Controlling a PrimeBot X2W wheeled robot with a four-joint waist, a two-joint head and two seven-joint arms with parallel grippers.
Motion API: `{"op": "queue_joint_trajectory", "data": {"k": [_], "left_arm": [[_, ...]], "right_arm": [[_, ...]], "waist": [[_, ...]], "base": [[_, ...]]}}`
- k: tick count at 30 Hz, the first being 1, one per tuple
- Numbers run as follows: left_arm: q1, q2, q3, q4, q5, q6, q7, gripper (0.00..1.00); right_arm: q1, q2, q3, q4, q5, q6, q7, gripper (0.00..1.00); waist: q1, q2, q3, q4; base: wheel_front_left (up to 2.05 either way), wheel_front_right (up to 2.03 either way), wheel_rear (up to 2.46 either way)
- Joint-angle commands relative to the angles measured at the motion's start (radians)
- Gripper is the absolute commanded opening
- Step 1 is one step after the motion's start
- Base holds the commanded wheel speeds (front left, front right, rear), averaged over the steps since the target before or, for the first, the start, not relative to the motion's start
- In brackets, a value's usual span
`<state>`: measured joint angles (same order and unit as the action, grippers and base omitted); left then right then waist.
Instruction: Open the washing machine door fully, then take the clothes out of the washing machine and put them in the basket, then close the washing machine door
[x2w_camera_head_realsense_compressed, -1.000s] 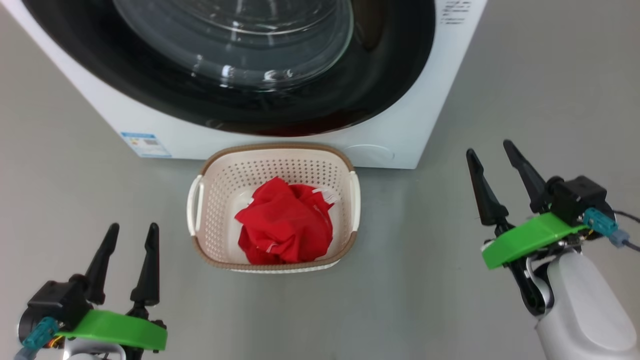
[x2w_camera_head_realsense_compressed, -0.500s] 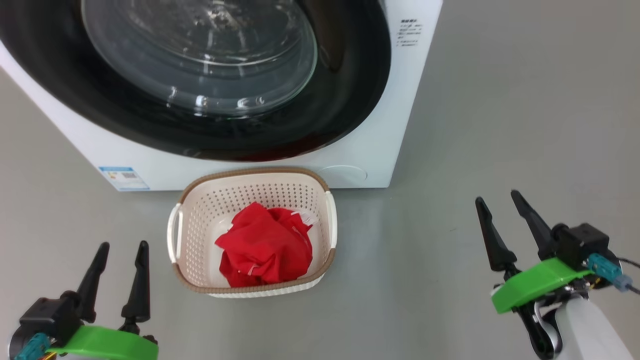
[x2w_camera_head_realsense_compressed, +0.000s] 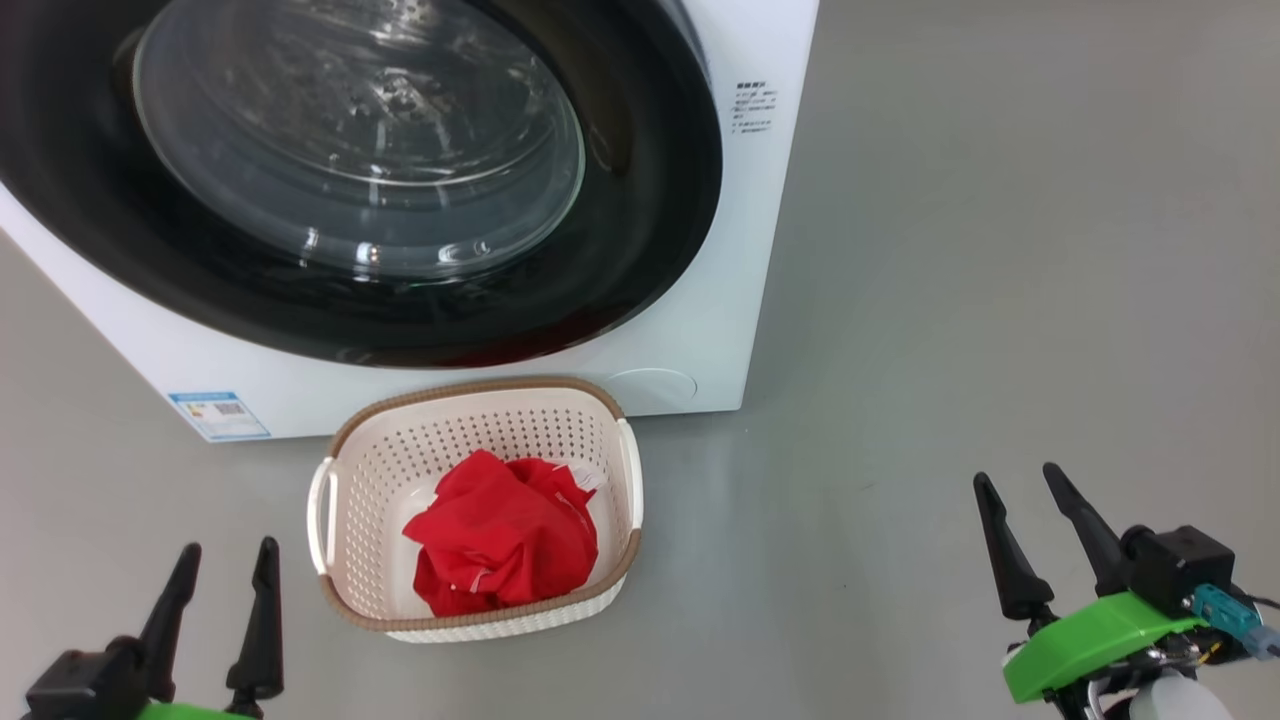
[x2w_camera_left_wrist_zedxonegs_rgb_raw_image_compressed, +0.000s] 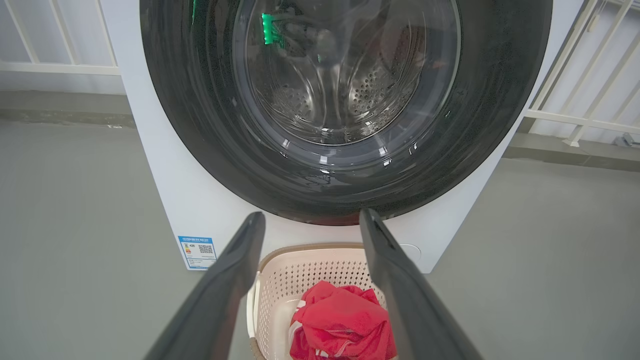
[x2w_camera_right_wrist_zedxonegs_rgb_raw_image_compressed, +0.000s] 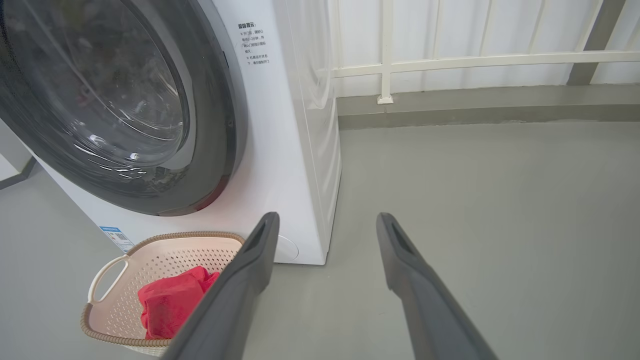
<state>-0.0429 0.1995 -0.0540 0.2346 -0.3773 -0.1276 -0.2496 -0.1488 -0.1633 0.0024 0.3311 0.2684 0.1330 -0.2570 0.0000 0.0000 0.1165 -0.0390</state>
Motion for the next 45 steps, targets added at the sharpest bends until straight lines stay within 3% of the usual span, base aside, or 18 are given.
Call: {"op": "queue_joint_trajectory", "data": {"k": [1,36,37,45], "left_arm": [[-0.010,0.024,0.039,-0.021,0.008,-0.003,-0.012,1.00],[0.066,-0.010,0.070,-0.076,0.029,-0.003,-0.012,1.00],[0.083,-0.026,0.031,-0.049,0.023,0.000,0.000,0.00],[0.086,-0.086,0.008,0.031,0.020,0.000,0.004,0.00]], "right_arm": [[0.006,-0.008,0.018,-0.028,0.013,-0.002,-0.005,1.00],[0.057,-0.015,-0.002,-0.045,0.010,-0.002,-0.005,1.00],[0.067,0.000,-0.020,-0.019,0.016,0.000,0.000,0.00],[0.079,0.038,-0.013,0.066,0.018,0.000,0.002,0.00]], "waist": [[0.0000,0.0000,-0.008,-0.006],[0.0000,0.0000,-0.040,0.000],[0.0000,0.0000,-0.040,0.000],[0.0000,0.0000,-0.040,0.000]], "base": [[0.00,0.00,0.00],[0.00,0.00,0.00],[0.00,0.00,0.00],[0.00,0.00,0.00]]}}
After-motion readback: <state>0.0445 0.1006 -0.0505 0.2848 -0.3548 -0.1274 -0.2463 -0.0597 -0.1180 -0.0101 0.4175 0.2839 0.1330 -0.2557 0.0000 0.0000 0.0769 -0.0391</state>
